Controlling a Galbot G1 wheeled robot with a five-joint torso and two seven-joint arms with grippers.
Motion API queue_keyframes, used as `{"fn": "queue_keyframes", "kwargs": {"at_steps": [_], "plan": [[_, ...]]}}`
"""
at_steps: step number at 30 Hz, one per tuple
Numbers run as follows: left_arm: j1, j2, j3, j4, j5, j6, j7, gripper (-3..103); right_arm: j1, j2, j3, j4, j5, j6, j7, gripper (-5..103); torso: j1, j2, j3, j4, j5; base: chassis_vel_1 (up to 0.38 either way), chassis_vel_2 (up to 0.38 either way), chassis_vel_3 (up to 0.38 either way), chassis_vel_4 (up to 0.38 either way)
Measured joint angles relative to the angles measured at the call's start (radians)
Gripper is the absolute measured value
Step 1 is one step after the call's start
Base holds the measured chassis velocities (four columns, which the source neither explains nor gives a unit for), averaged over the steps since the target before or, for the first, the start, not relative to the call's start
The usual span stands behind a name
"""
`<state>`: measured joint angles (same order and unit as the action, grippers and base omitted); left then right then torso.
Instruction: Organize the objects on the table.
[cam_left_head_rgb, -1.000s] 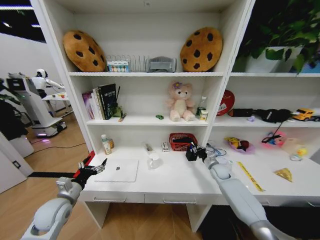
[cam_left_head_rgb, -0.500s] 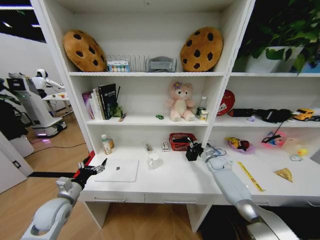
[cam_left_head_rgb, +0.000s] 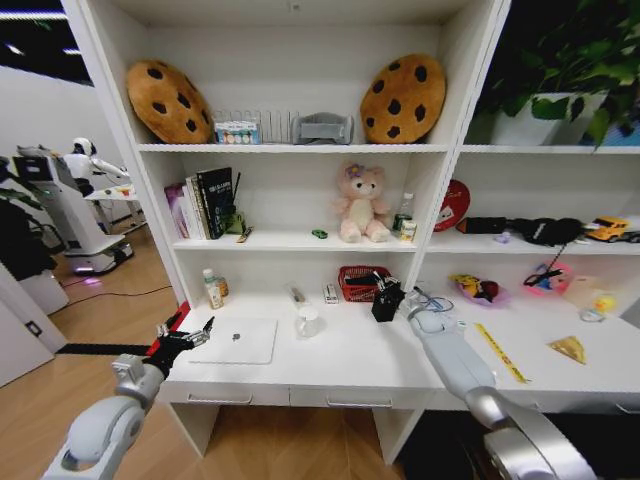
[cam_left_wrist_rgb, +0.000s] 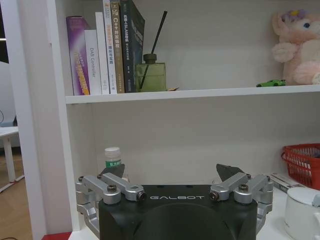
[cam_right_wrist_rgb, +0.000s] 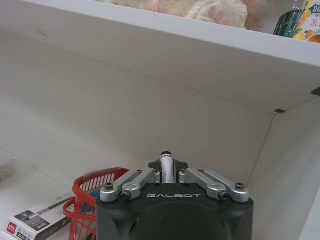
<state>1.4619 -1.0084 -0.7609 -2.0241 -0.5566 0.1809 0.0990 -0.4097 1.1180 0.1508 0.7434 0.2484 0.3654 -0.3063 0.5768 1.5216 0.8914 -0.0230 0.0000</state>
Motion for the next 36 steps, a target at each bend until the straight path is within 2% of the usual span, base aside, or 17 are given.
{"fn": "queue_keyframes", "kwargs": {"at_steps": [5, 6, 7, 9, 10, 11, 12, 15, 16, 18, 21, 22, 24, 26, 29, 33, 36], "plan": [[0.0, 0.0, 0.0, 0.0, 0.0, 0.0, 0.0, 100, 0.002, 0.007, -0.001, -0.011, -0.004, 0.001, 0.001, 11, 0.0, 0.0, 0.0, 0.0, 0.0001, 0.0, 0.0, 0.0, 0.0], [0.0, 0.0, 0.0, 0.0, 0.0, 0.0, 0.0, 100, 0.001, 0.008, -0.001, -0.011, -0.005, 0.002, 0.002, 8, 0.0, 0.0, 0.0, 0.0001, 0.0, 0.0, 0.0, 0.0, 0.0], [0.0, 0.0, 0.0, 0.0, 0.0, 0.0, 0.0, 100, 0.0, 0.008, -0.001, -0.01, -0.005, 0.001, 0.004, 13, 0.0, 0.0, 0.0, 0.0001, 0.0, 0.0, 0.0, 0.0, 0.0], [0.0, 0.0, 0.0, 0.0, 0.0, 0.0, 0.0, 100, -0.001, 0.008, -0.001, -0.009, -0.005, 0.001, 0.005, 13, 0.0, 0.0, 0.0, 0.0001, 0.0, 0.0, 0.0, 0.0, 0.0], [0.0, 0.0, 0.0, 0.0, 0.0, 0.0, 0.0, 100, -0.003, 0.008, -0.001, -0.007, -0.005, -0.001, 0.008, 23, 0.0, 0.0, 0.0, 0.0, 0.0001, 0.0, 0.0, 0.0, 0.0], [0.0, 0.0, 0.0, 0.0, 0.0, 0.0, 0.0, 100, -0.003, 0.008, -0.001, -0.007, -0.005, -0.001, 0.008, 23, 0.0, 0.0, 0.0, 0.0, 0.0001, 0.0, 0.0, 0.0, 0.0], [0.0, 0.0, 0.0, 0.0, 0.0, 0.0, 0.0, 100, -0.005, 0.011, -0.002, -0.005, -0.005, -0.002, 0.013, 33, 0.0, 0.0, 0.0, 0.0, 0.0001, 0.0, 0.0, 0.0, 0.0], [0.0, 0.0, 0.0, 0.0, 0.0, 0.0, 0.0, 100, -0.01, 0.016, -0.003, -0.002, -0.009, -0.002, 0.024, 40, 0.0, 0.0, 0.0, 0.0, 0.0001, 0.0, 0.0, 0.0, 0.0], [0.0, 0.0, 0.0, 0.0, 0.0, 0.0, 0.0, 100, -0.017, 0.016, -0.006, 0.002, -0.013, -0.002, 0.03, 50, 0.0, 0.0, 0.0, 0.0001, 0.0001, 0.0, 0.0, 0.0, 0.0], [0.0, 0.0, 0.0, 0.0, 0.0, 0.0, 0.0, 100, -0.017, 0.016, -0.006, 0.002, -0.013, -0.002, 0.03, 50, 0.0, 0.0, 0.0, 0.0001, 0.0001, 0.0, 0.0, 0.0, 0.0], [0.0, 0.0, 0.0, 0.0, 0.0, 0.0, 0.0, 100, -0.056, -0.005, 0.005, 0.074, -0.015, -0.013, 0.059, 66, 0.0, 0.0, 0.0, 0.0002, 0.0001, 0.0, 0.0, 0.0, 0.0], [0.0, 0.0, 0.0, 0.0, 0.0, 0.0, 0.0, 100, -0.056, -0.005, 0.005, 0.074, -0.015, -0.013, 0.059, 66, 0.0, 0.0, 0.0, 0.0002, 0.0001, 0.0, 0.0, 0.0, 0.0], [0.0, 0.0, 0.0, 0.0, 0.0, 0.0, 0.0, 100, -0.118, -0.048, 0.018, 0.193, 0.002, -0.065, 0.097, 78, 0.0, 0.0, 0.0, 0.0002, 0.0001, 0.0, 0.0, 0.0, 0.0], [0.0, 0.0, 0.0, 0.0, 0.0, 0.0, 0.0, 100, -0.147, -0.064, 0.024, 0.243, 0.009, -0.087, 0.112, 78, 0.0, 0.0, 0.0, -0.0001, -0.0002, 0.0, 0.0, 0.0, 0.0], [0.0, 0.0, 0.0, 0.0, 0.0, 0.0, 0.0, 100, -0.27, -0.111, 0.066, 0.426, 0.01, -0.168, 0.176, 93, 0.0, 0.0, 0.0, -0.0003, 0.0002, 0.0, 0.0, 0.0, 0.0], [0.0, 0.0, 0.0, 0.0, 0.0, 0.0, 0.0, 100, -0.345, -0.125, 0.093, 0.532, 0.016, -0.217, 0.193, 99, 0.0, 0.0, 0.0, -0.0002, 0.0, 0.0, 0.0, 0.0, 0.0], [0.0, 0.0, 0.0, 0.0, 0.0, 0.0, -0.001, 100, -0.439, -0.137, 0.107, 0.662, 0.061, -0.292, 0.259, 100, 0.0, 0.0, 0.0, 0.0003, 0.0004, 0.0, 0.0, 0.0, 0.0]]}}
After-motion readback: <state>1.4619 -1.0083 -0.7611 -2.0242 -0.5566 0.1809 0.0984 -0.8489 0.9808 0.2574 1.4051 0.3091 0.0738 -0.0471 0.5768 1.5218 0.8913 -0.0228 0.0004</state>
